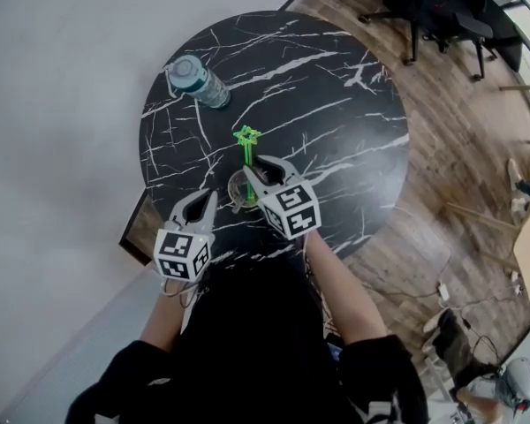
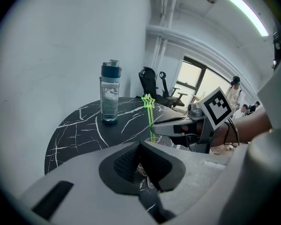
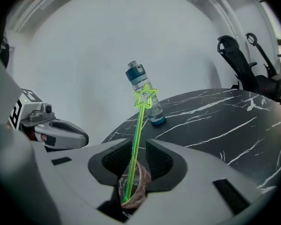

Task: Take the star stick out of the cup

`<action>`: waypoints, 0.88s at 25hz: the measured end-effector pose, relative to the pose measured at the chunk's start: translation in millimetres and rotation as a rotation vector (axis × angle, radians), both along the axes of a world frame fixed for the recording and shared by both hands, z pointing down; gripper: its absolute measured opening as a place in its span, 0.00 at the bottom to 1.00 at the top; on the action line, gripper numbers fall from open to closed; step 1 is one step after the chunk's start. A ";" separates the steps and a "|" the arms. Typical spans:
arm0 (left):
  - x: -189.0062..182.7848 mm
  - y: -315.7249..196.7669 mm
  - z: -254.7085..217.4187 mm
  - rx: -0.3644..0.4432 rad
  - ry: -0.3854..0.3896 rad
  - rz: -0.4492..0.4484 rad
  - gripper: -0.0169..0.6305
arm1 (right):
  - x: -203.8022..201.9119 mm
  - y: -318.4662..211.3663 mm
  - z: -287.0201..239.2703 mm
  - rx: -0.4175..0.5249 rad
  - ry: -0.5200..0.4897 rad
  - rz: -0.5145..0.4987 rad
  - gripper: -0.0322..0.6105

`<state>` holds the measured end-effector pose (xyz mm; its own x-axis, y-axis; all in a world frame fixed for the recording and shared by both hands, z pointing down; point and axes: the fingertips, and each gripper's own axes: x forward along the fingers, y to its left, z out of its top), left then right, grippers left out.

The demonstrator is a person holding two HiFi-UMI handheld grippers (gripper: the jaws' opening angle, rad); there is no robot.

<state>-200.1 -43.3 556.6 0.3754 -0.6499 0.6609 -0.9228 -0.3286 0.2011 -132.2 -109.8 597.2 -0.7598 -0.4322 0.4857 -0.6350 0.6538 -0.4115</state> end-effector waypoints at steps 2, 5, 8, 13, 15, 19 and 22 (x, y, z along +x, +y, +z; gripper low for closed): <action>0.3 -0.2 -0.9 0.001 -0.001 -0.002 0.03 | -0.5 -0.1 1.2 -0.003 -0.006 -0.006 0.18; 0.8 -0.9 -1.7 0.002 -0.004 -0.004 0.03 | -2.0 -1.2 2.1 -0.016 -0.026 -0.012 0.18; 1.9 -0.4 -1.7 0.001 -0.004 -0.004 0.03 | -4.4 -0.8 3.3 -0.033 -0.050 -0.018 0.17; 0.6 0.6 -1.8 -0.001 -0.006 -0.009 0.03 | -6.6 2.1 -0.5 -0.030 -0.075 -0.024 0.08; 1.1 0.5 -2.9 0.001 -0.006 -0.011 0.03 | -6.5 2.8 -0.7 -0.030 -0.079 -0.021 0.08; 3.5 0.6 -4.1 0.003 -0.009 -0.008 0.03 | -5.2 3.6 -1.9 -0.039 -0.083 -0.016 0.07; 5.5 1.6 -4.7 0.005 -0.007 -0.007 0.03 | -2.5 4.6 -2.5 -0.039 -0.081 -0.011 0.07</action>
<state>-194.5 -41.8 551.9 0.3662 -0.6557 0.6603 -0.9265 -0.3232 0.1929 -134.7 -105.3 594.7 -0.8021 -0.4054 0.4385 -0.5911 0.6431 -0.4868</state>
